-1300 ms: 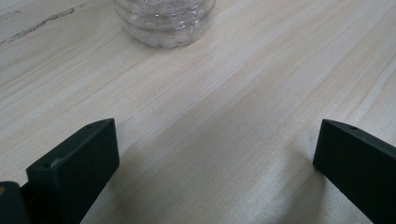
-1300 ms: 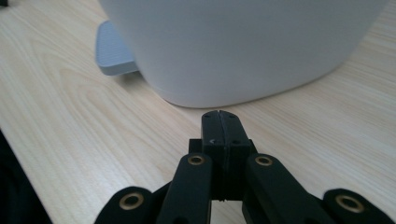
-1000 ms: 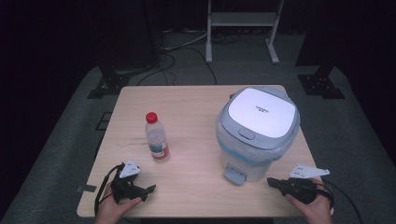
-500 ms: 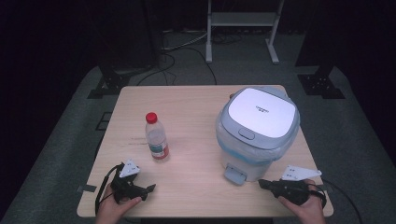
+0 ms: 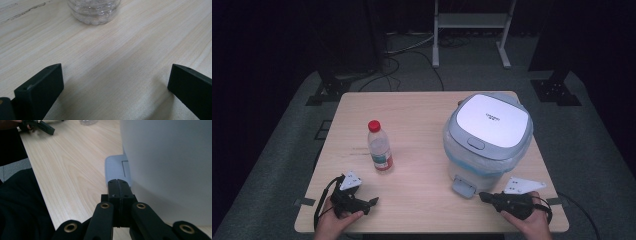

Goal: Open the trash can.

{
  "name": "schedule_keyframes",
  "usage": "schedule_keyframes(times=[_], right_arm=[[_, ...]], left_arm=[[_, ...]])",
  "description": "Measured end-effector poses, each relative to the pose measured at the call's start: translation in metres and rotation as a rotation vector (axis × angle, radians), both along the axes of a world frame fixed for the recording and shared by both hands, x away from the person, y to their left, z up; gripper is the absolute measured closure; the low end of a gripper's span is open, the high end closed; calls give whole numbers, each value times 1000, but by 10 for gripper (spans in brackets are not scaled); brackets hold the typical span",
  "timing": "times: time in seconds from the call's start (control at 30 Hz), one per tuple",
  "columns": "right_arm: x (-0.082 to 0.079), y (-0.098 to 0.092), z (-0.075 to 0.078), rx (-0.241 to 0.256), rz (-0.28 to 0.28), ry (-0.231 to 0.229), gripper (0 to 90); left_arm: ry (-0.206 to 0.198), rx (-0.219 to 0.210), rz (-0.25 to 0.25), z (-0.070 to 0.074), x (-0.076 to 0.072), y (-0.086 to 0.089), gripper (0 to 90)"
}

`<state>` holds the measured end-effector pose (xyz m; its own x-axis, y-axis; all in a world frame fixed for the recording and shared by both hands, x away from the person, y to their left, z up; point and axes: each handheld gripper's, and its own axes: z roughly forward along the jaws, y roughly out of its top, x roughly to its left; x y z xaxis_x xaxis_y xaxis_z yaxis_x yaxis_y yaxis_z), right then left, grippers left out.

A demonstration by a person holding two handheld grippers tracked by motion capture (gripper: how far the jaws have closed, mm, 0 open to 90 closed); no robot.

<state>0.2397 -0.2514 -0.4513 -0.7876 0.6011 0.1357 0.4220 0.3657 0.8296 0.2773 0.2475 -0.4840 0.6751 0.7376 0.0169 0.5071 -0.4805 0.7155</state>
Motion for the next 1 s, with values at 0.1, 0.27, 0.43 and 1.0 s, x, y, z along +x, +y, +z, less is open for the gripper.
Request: schedule_keyframes(times=[0.1, 0.27, 0.43, 1.0], right_arm=[[1, 5, 0, 4, 6, -10, 898], [3, 12, 0, 14, 10, -20, 898], [6, 19, -2, 5, 9, -39, 898], [8, 33, -8, -27, 11, -108, 897]], left_arm=[[1, 1, 0, 0, 0, 0, 0], [0, 0, 2, 0, 0, 0, 0], [0, 0, 4, 0, 0, 0, 0], [0, 0, 7, 0, 0, 0, 0]])
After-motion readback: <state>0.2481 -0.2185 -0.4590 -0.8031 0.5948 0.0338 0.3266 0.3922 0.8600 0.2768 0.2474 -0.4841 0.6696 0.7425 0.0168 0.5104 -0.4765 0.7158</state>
